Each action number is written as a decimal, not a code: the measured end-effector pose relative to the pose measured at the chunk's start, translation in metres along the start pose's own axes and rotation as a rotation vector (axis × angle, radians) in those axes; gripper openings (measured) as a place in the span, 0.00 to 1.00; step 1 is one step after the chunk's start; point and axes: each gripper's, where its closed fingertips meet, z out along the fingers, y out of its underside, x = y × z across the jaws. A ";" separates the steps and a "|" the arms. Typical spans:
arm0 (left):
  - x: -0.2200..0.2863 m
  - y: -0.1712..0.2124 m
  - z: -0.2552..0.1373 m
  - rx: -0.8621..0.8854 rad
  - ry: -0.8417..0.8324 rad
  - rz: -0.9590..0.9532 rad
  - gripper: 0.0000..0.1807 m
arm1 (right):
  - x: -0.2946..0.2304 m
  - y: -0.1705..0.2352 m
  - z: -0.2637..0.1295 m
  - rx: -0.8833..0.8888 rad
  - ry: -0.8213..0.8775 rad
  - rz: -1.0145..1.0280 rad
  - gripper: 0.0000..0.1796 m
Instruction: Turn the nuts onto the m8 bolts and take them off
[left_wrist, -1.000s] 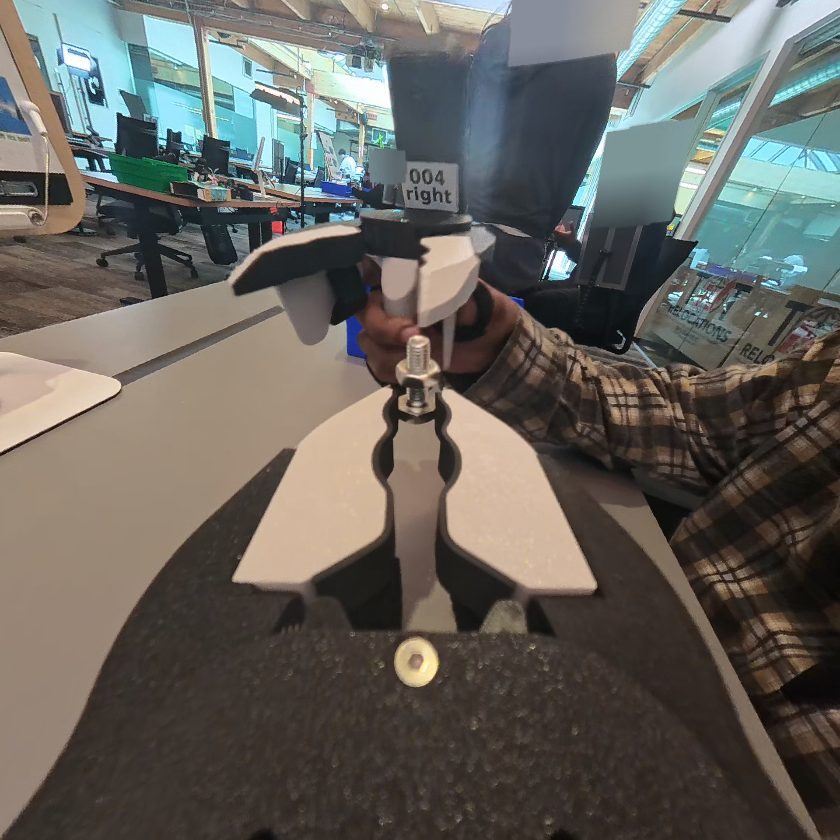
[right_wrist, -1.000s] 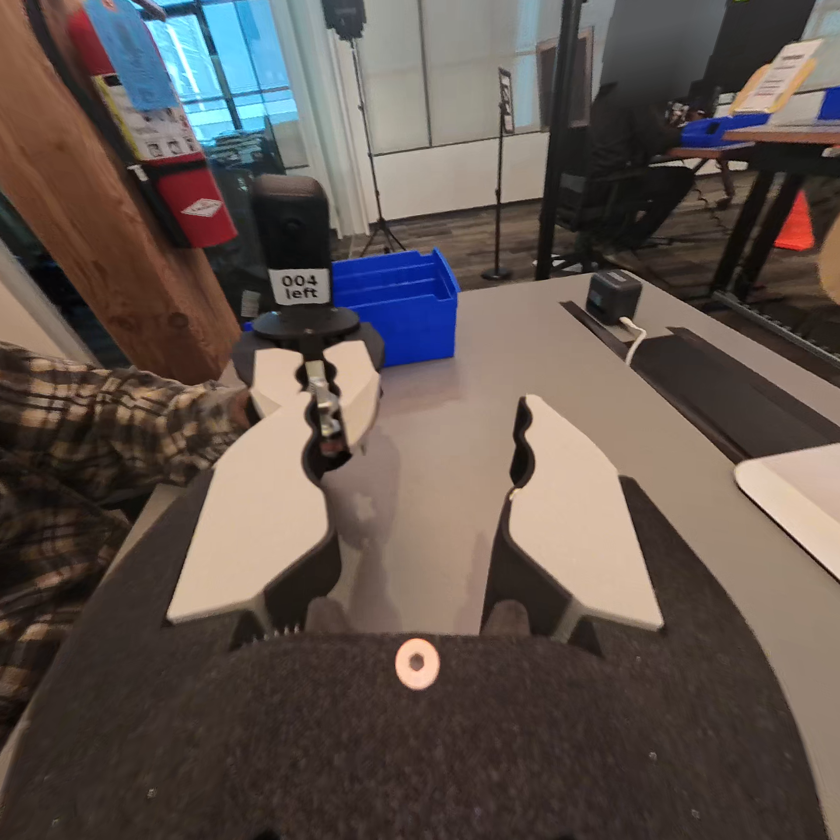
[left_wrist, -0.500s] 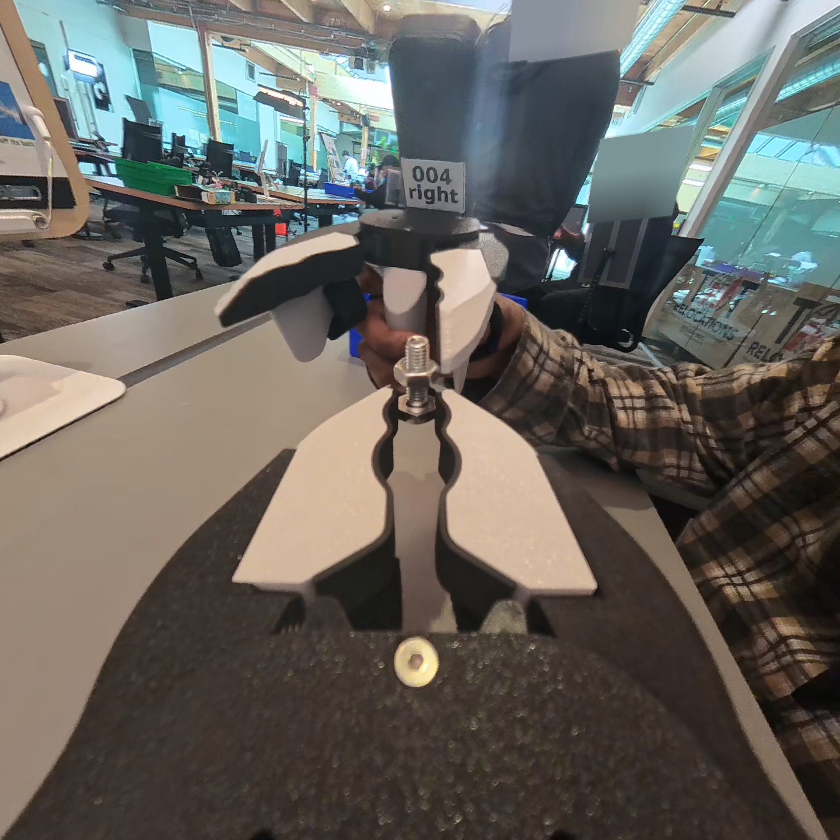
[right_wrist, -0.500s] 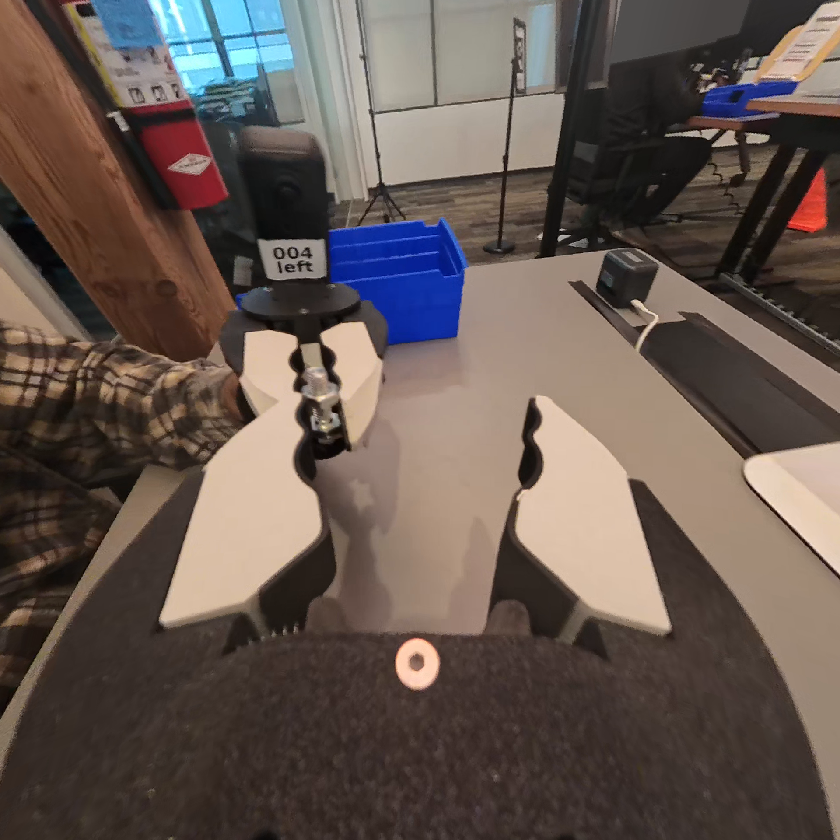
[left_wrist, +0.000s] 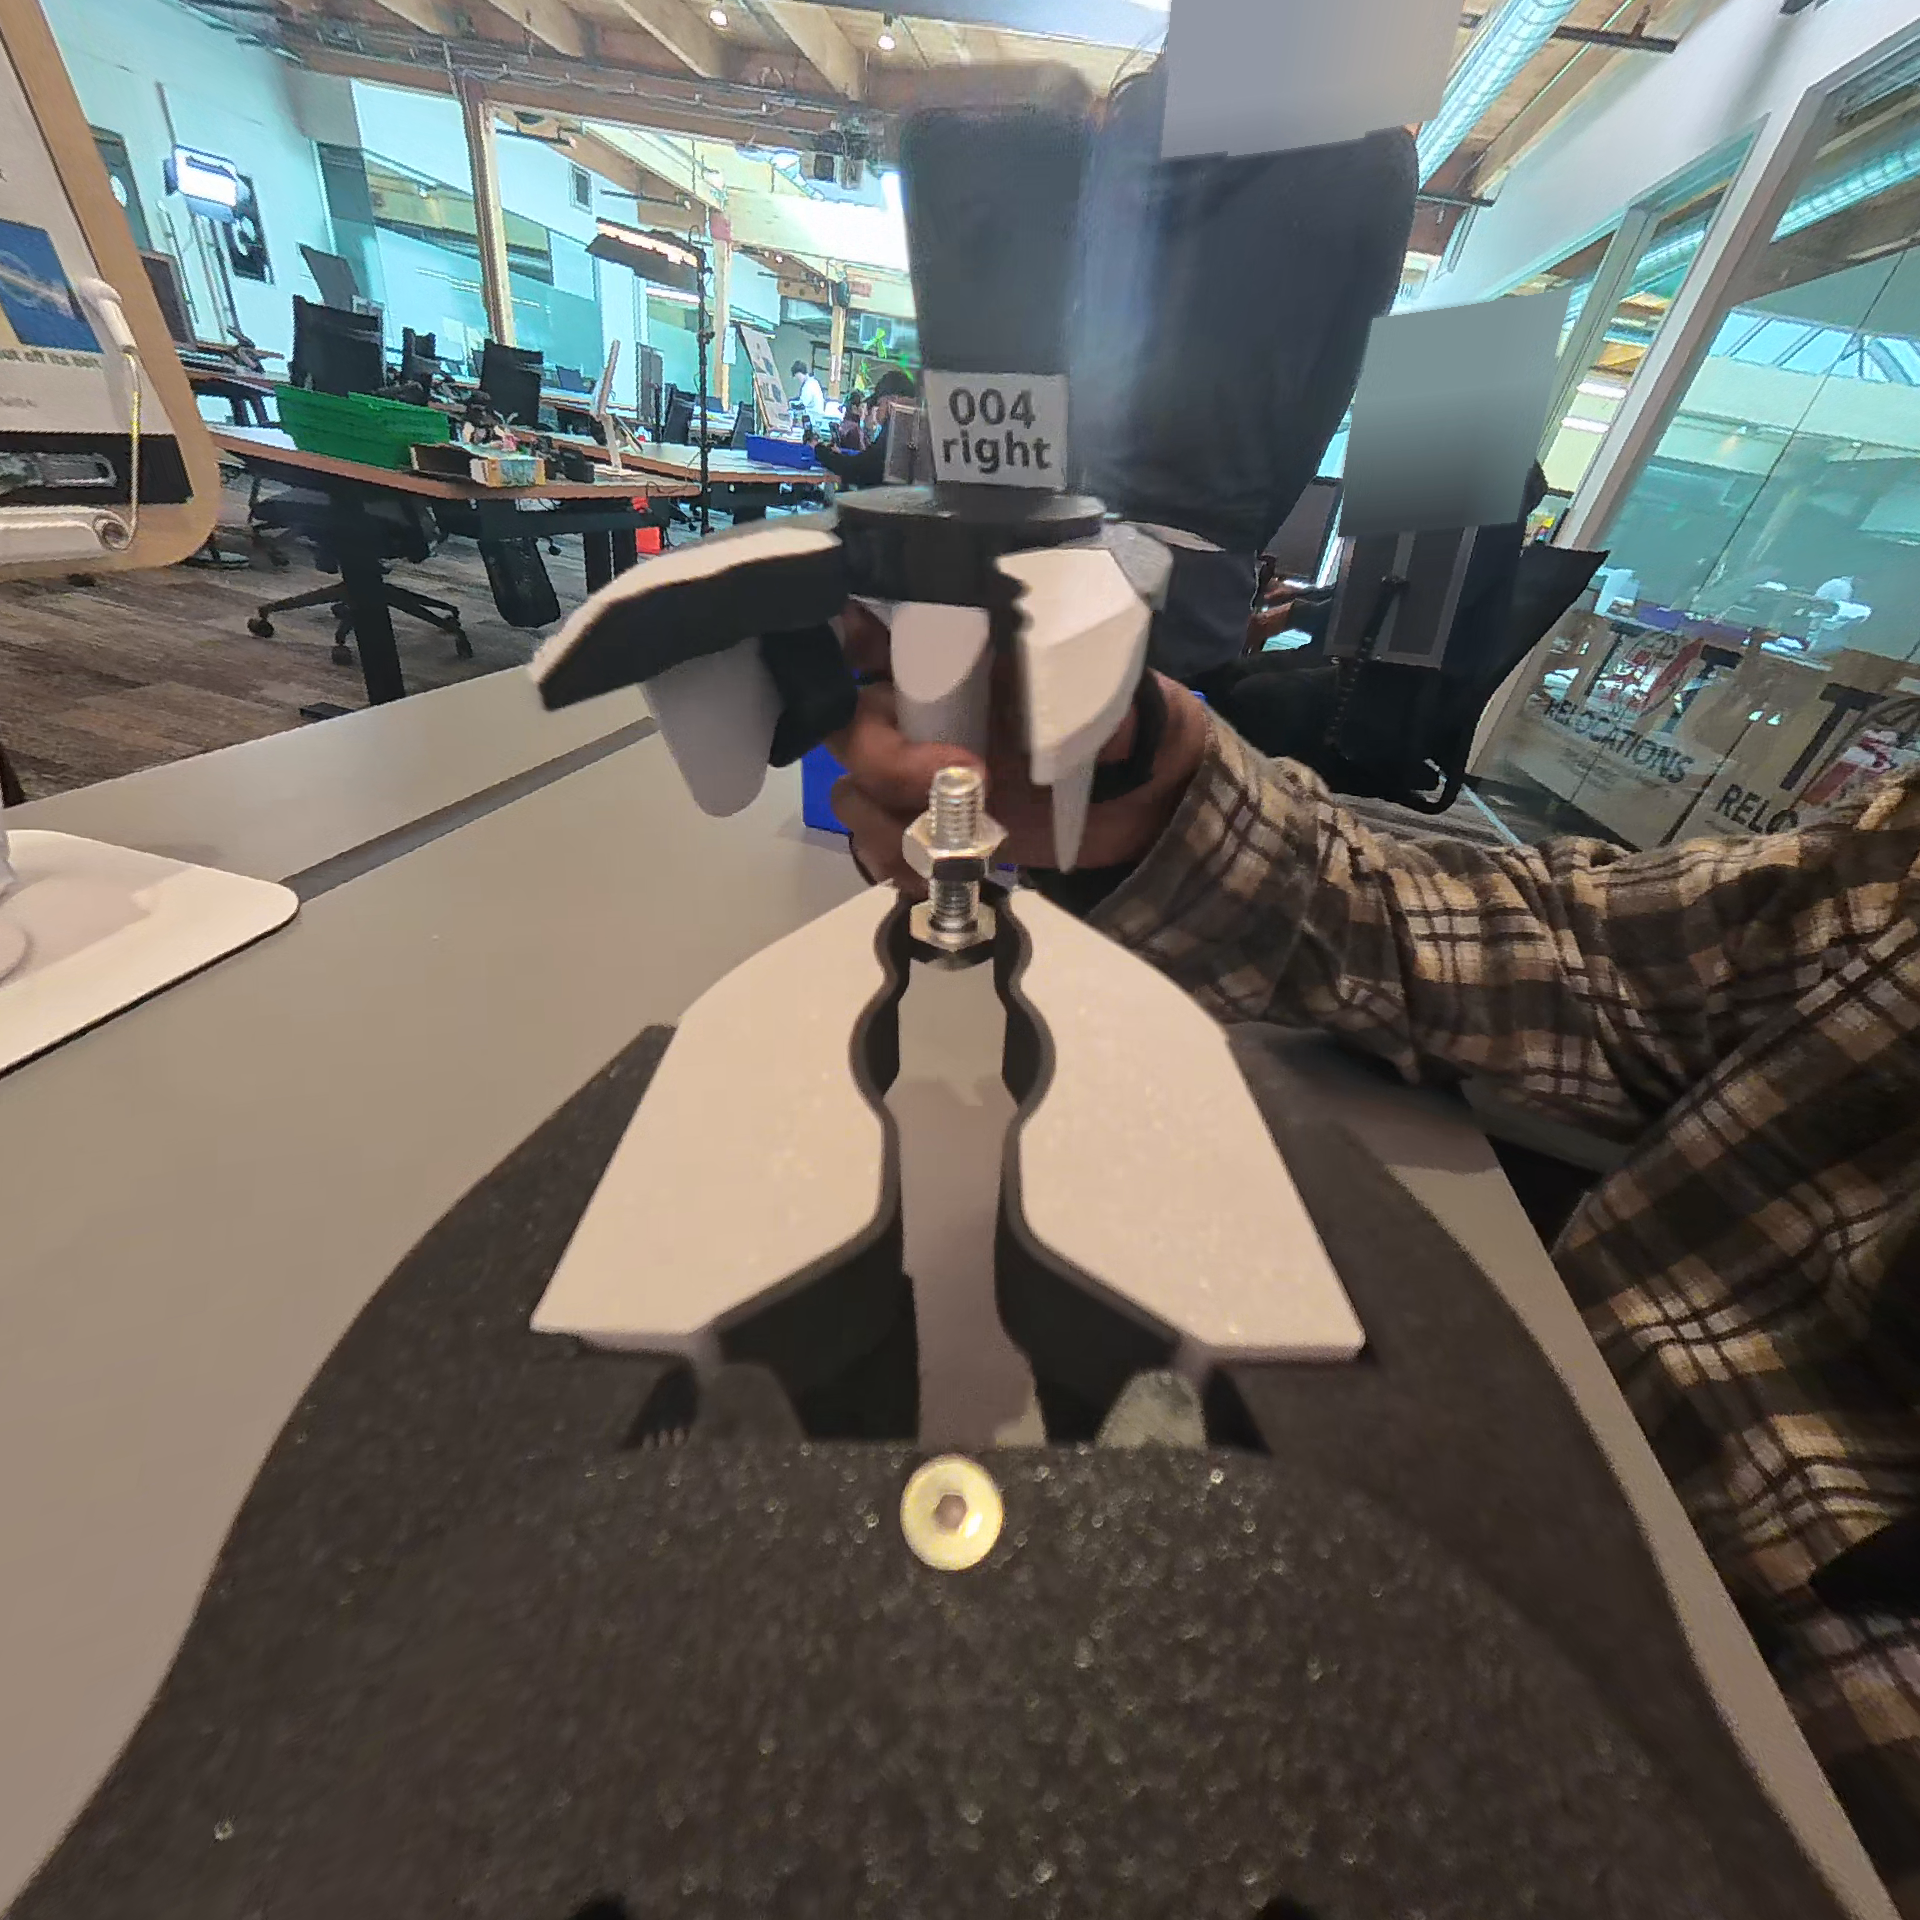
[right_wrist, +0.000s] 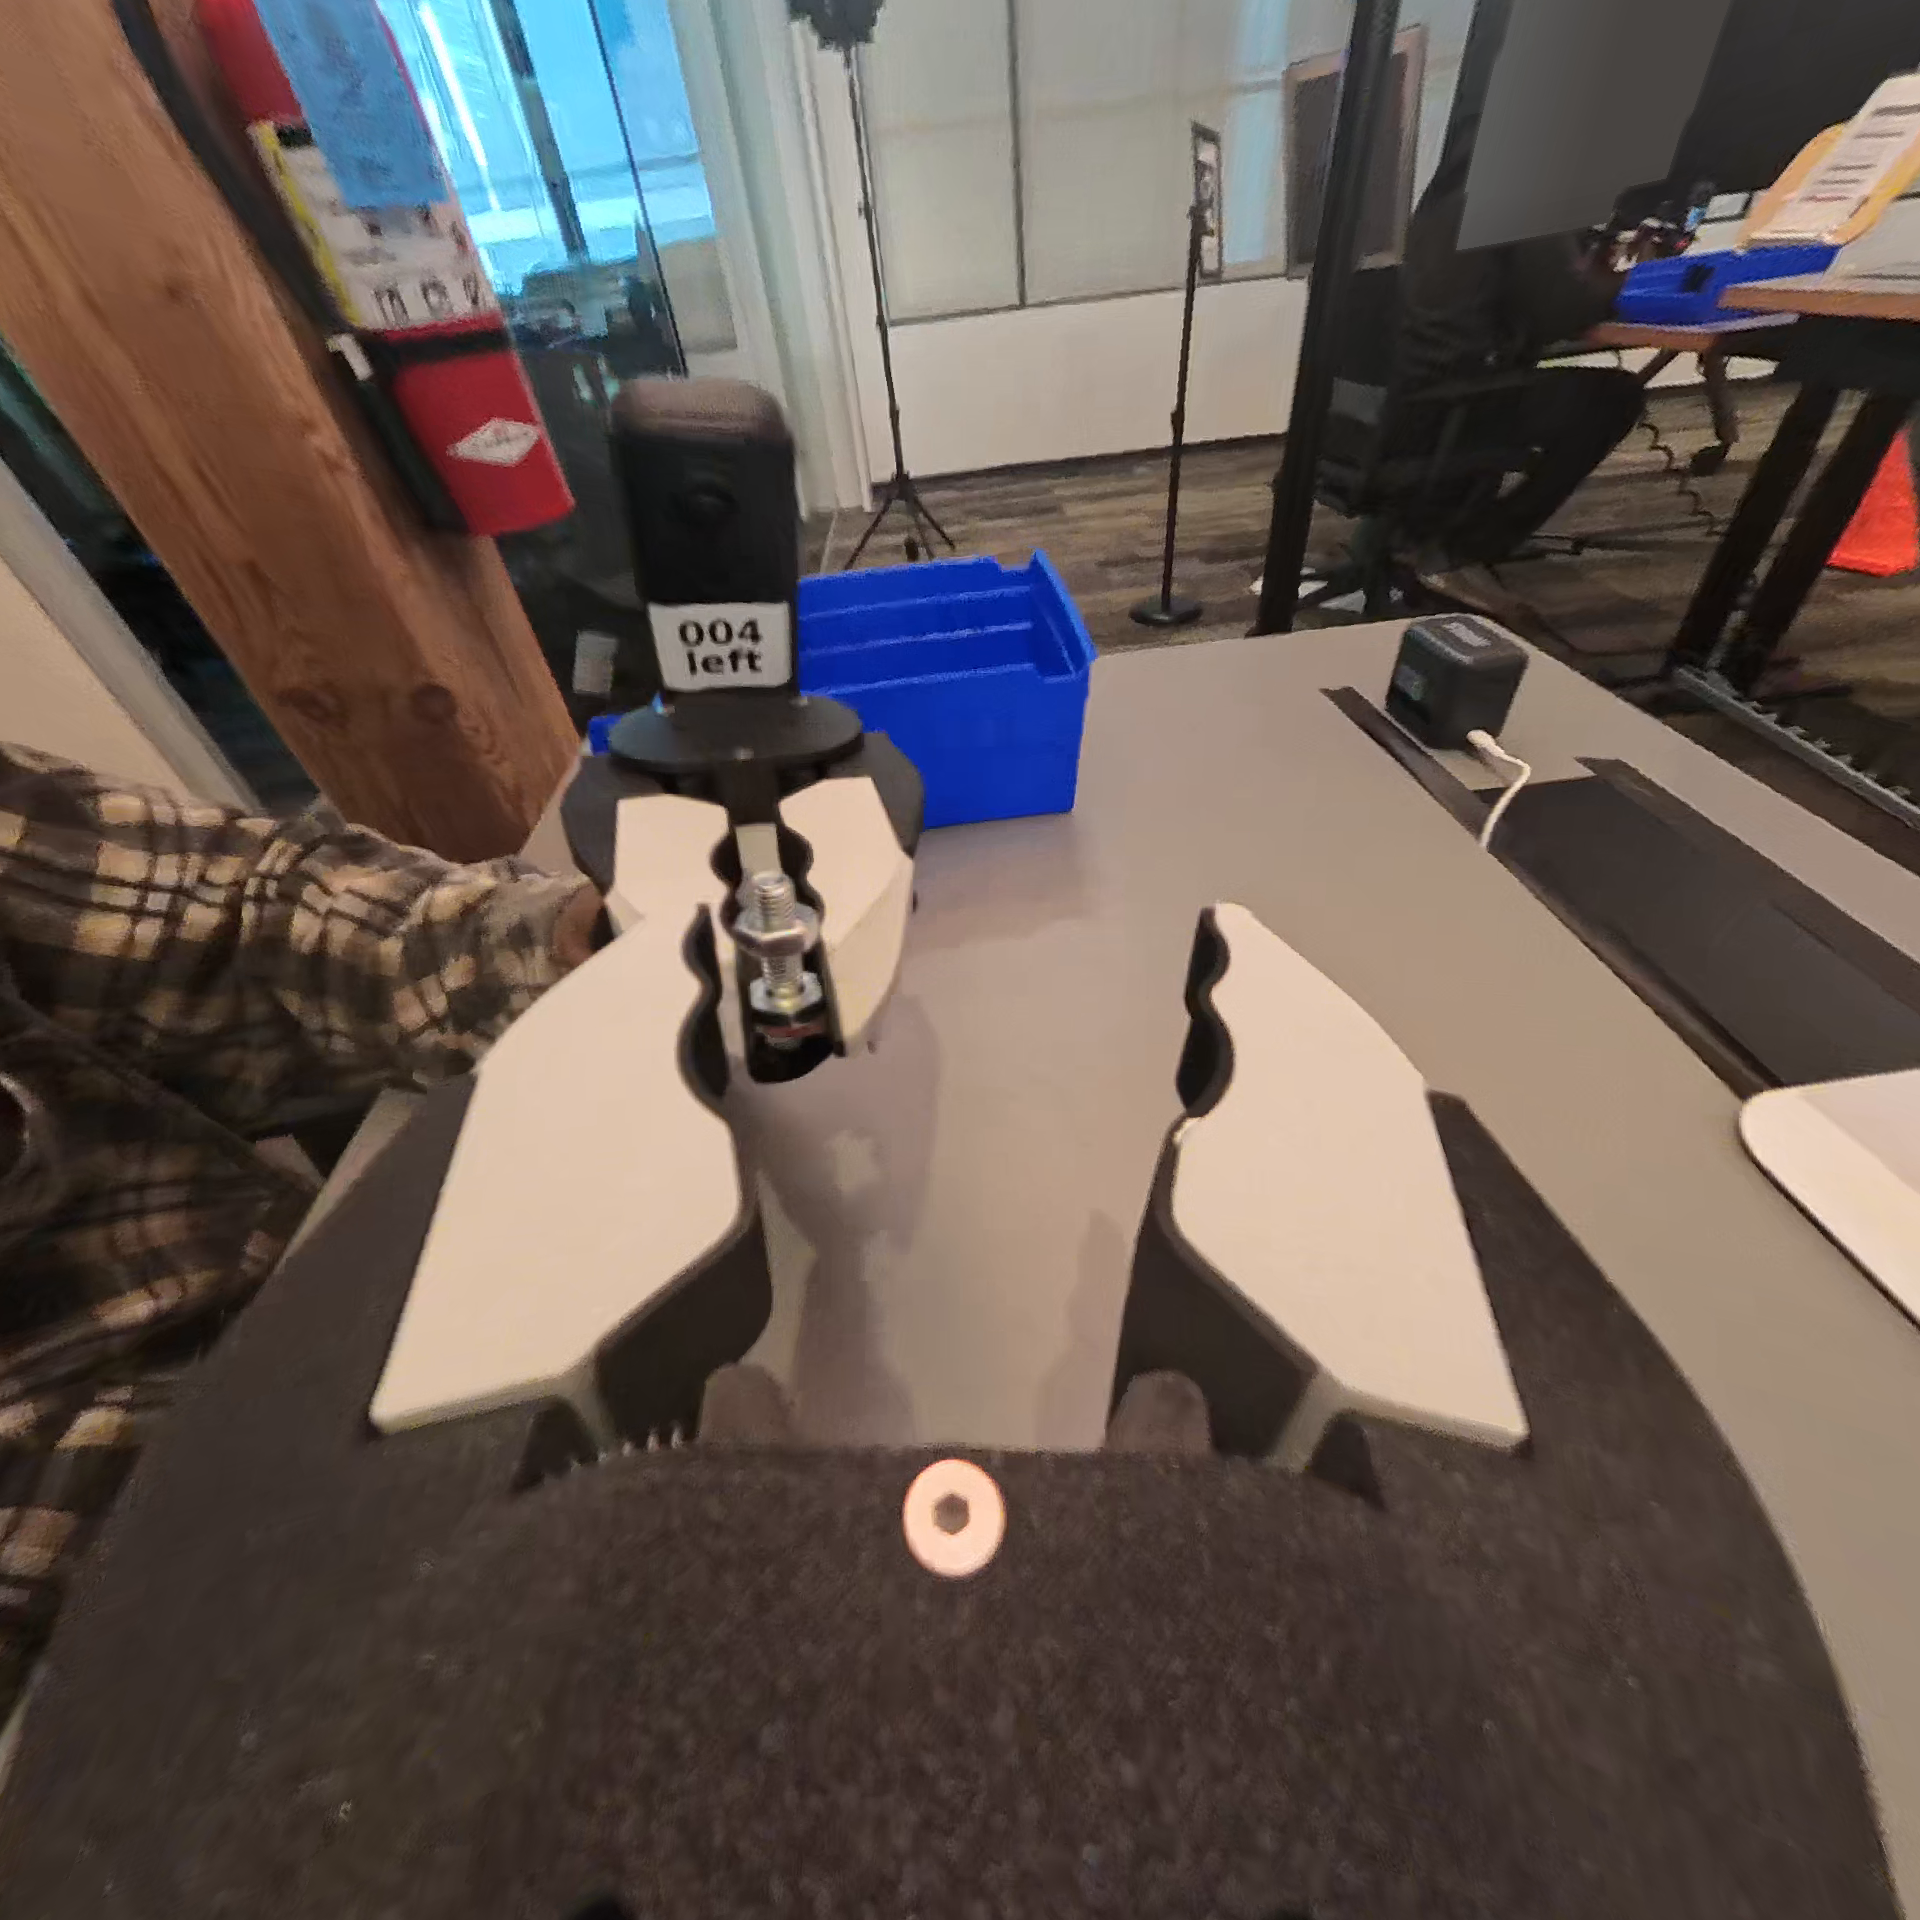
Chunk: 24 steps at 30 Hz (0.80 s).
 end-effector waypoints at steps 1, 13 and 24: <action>0.000 0.000 0.000 0.001 0.002 -0.003 0.08 | 0.000 0.004 0.004 -0.028 0.007 -0.015 0.48; -0.003 0.002 0.000 -0.017 -0.025 0.014 0.08 | 0.012 0.010 0.000 -0.036 0.039 0.018 0.48; 0.000 -0.003 -0.002 0.009 -0.010 0.015 0.08 | 0.021 0.008 -0.007 0.007 0.059 0.049 0.47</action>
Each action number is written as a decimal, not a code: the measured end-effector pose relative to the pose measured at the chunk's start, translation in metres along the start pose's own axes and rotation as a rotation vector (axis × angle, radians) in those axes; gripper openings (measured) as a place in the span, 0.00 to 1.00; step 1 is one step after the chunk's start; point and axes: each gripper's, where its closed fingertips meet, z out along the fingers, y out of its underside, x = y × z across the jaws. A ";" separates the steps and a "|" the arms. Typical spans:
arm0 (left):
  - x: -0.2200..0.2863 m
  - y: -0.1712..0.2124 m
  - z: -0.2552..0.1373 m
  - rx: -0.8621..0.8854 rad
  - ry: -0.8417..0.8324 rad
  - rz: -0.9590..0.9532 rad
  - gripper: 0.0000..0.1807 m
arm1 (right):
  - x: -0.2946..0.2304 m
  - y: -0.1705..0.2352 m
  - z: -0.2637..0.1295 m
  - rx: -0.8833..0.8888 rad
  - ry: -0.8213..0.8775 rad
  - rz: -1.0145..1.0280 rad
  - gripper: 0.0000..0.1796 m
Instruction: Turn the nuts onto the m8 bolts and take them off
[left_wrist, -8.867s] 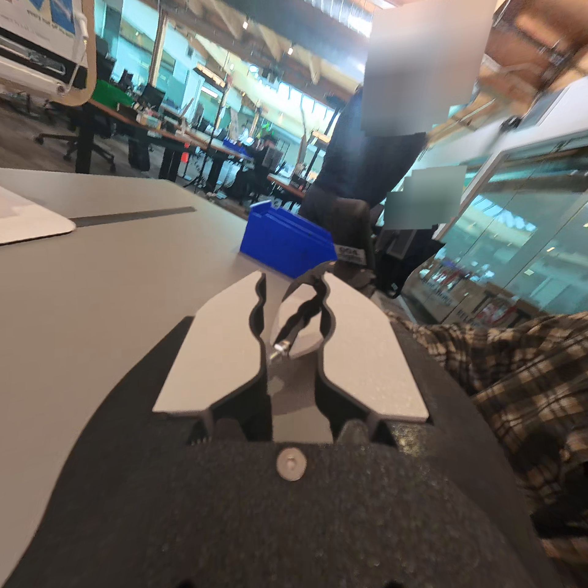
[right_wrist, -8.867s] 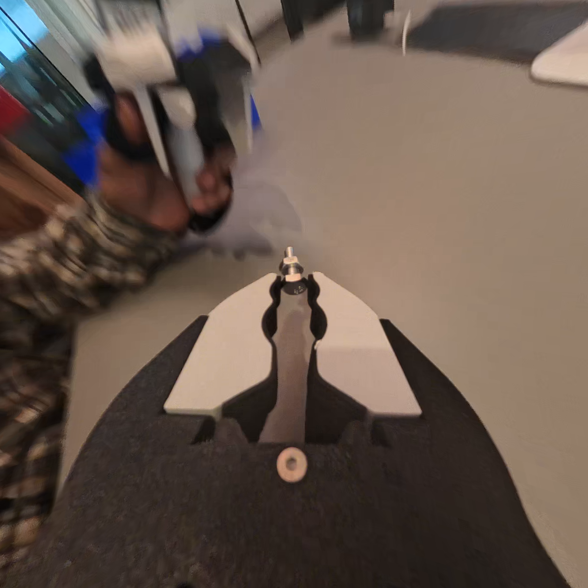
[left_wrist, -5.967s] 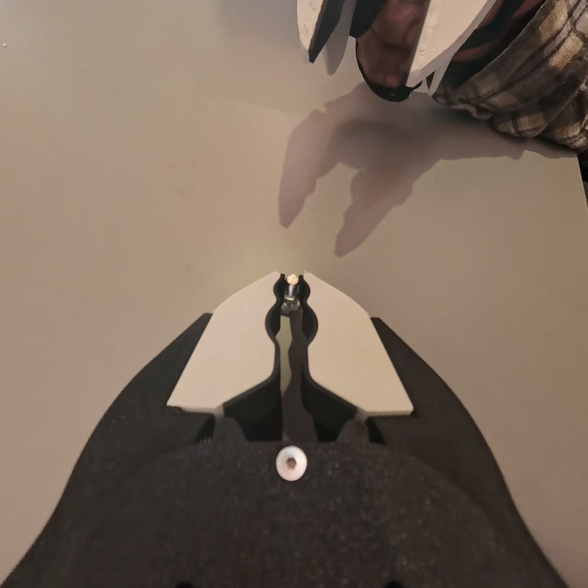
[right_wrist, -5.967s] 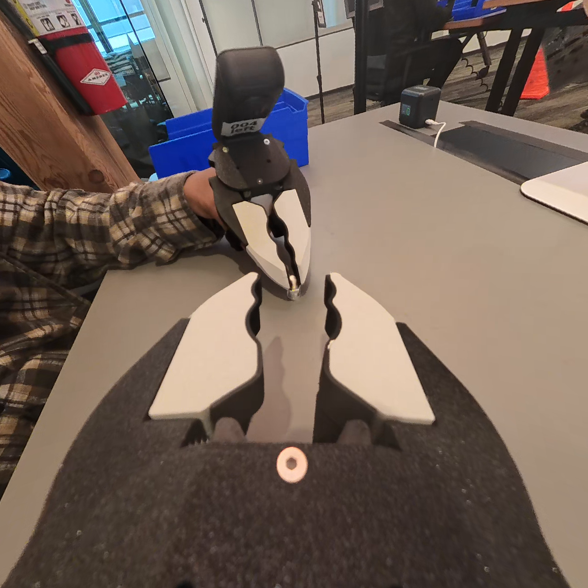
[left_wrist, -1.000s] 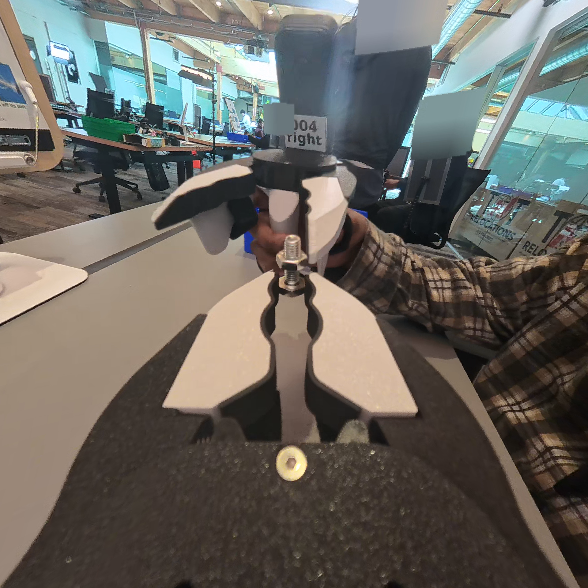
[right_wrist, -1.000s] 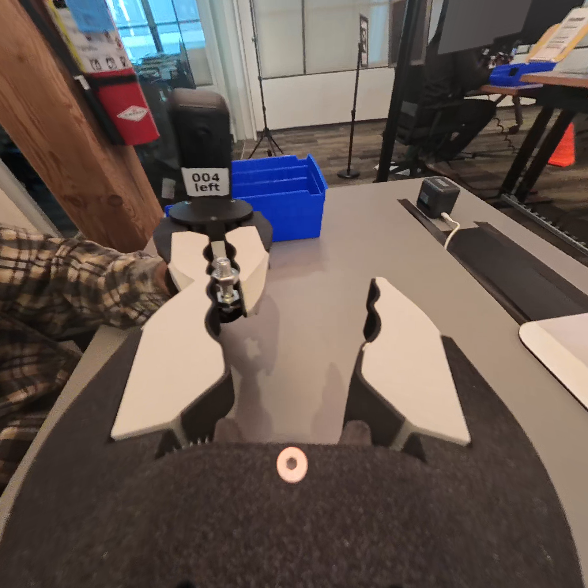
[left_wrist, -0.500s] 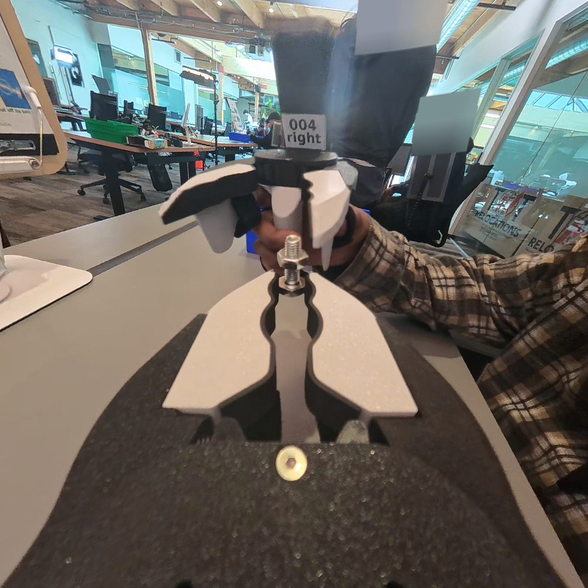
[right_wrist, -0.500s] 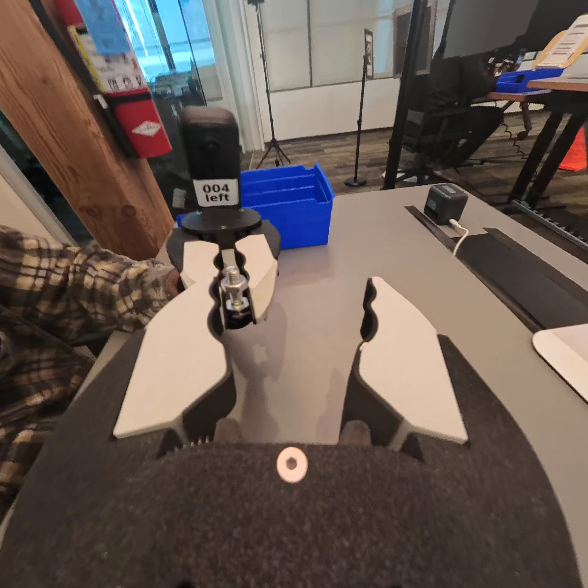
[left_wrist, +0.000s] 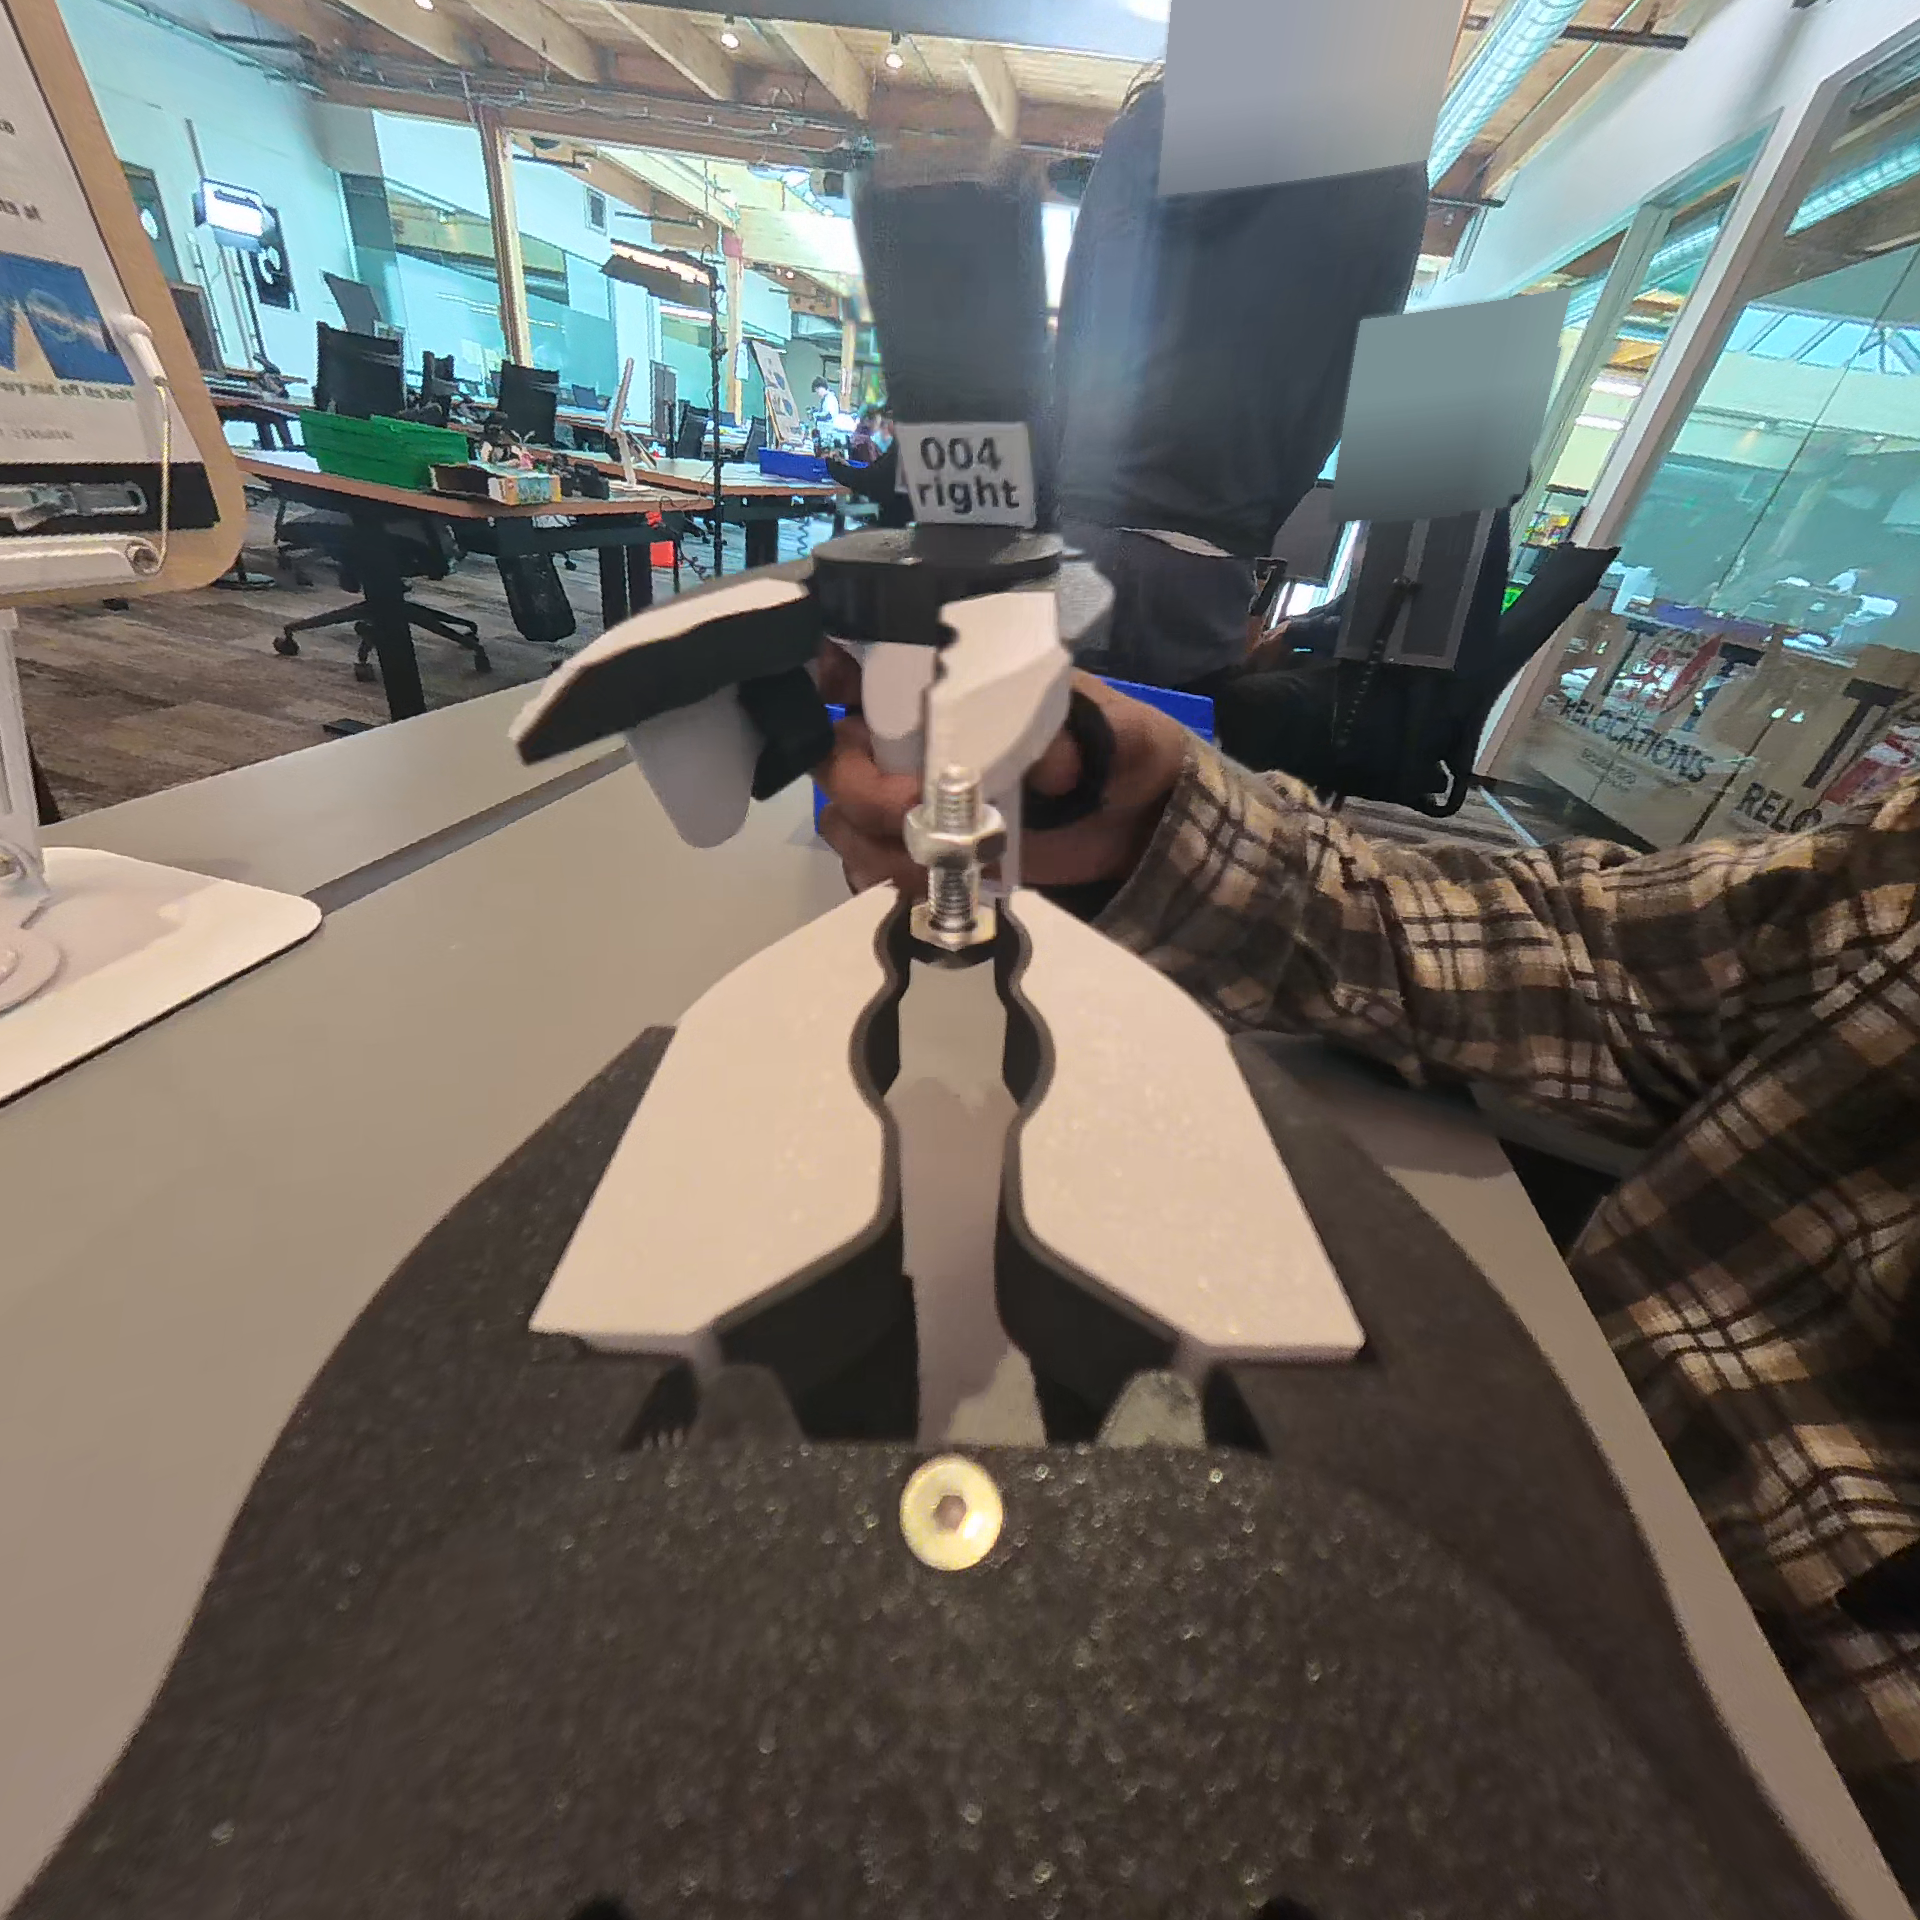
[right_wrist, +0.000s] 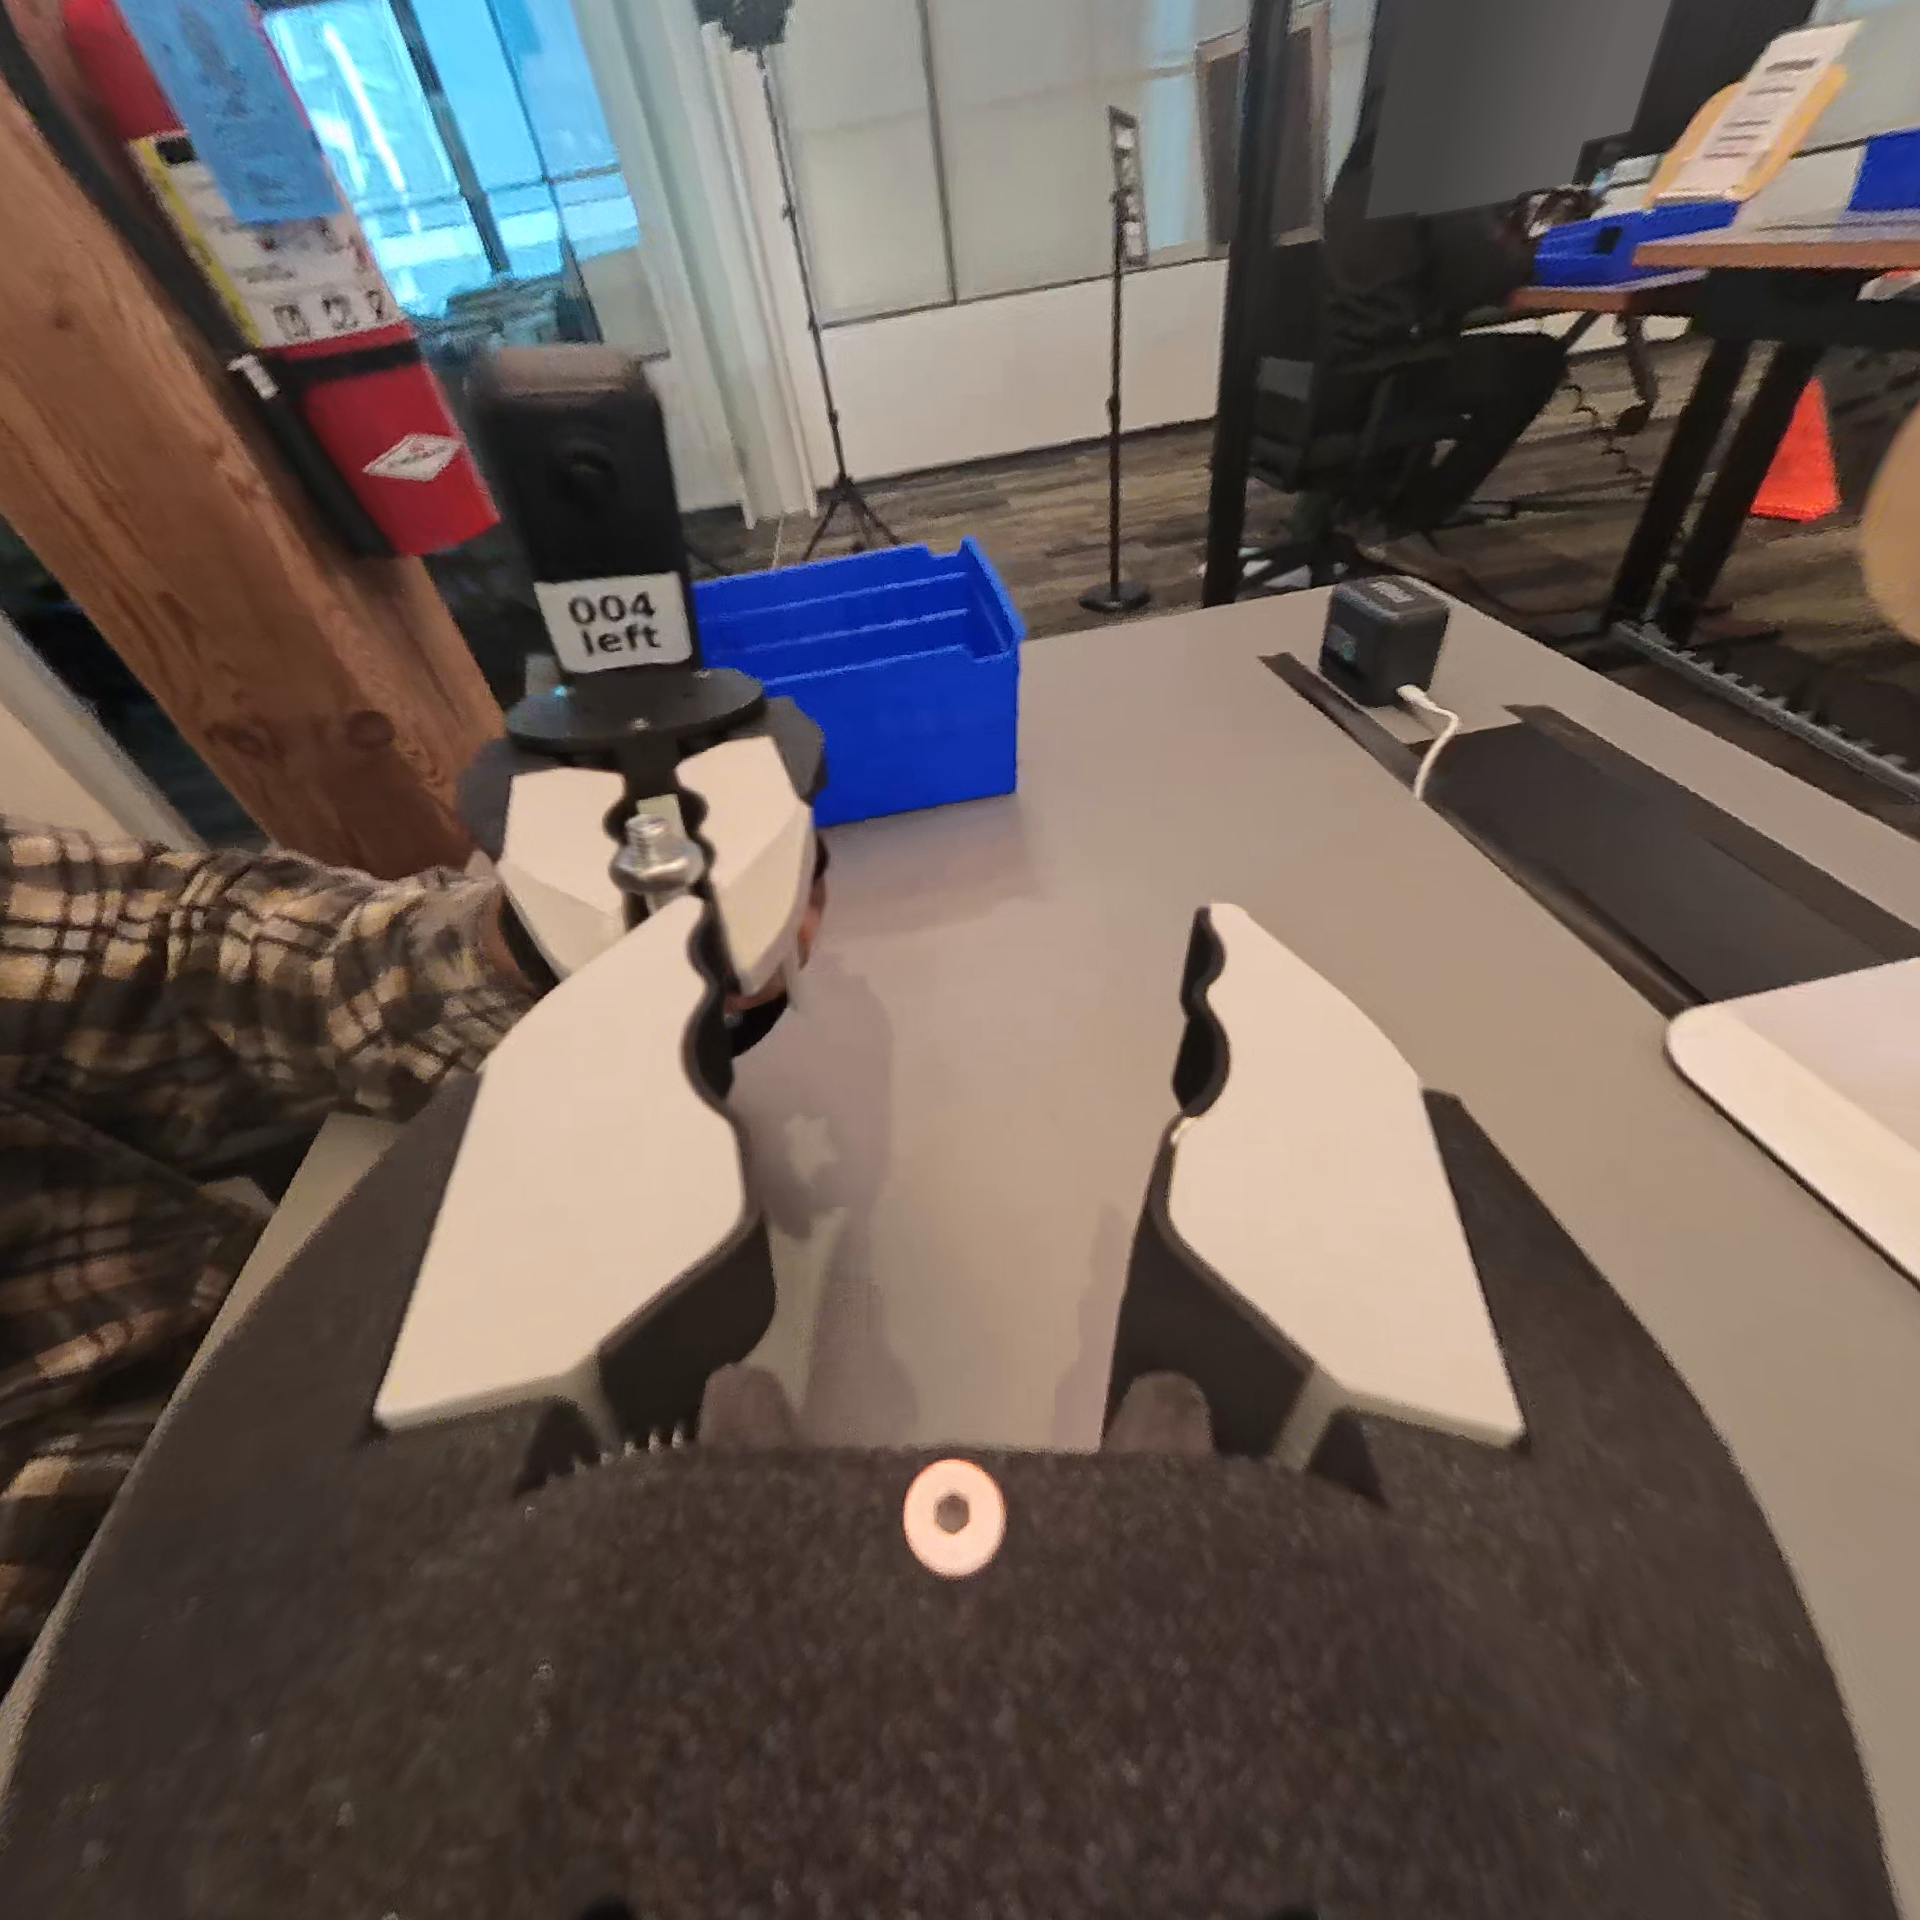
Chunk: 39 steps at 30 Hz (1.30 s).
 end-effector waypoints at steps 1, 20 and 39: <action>0.000 0.000 0.000 0.000 0.001 -0.004 0.08 | 0.001 -0.004 -0.004 0.027 -0.006 0.014 0.46; 0.002 -0.001 0.001 0.001 0.003 0.012 0.08 | -0.011 -0.005 0.004 0.039 -0.066 0.022 0.46; 0.002 -0.001 0.000 0.005 0.011 0.005 0.08 | -0.007 -0.006 0.001 0.050 -0.063 0.030 0.46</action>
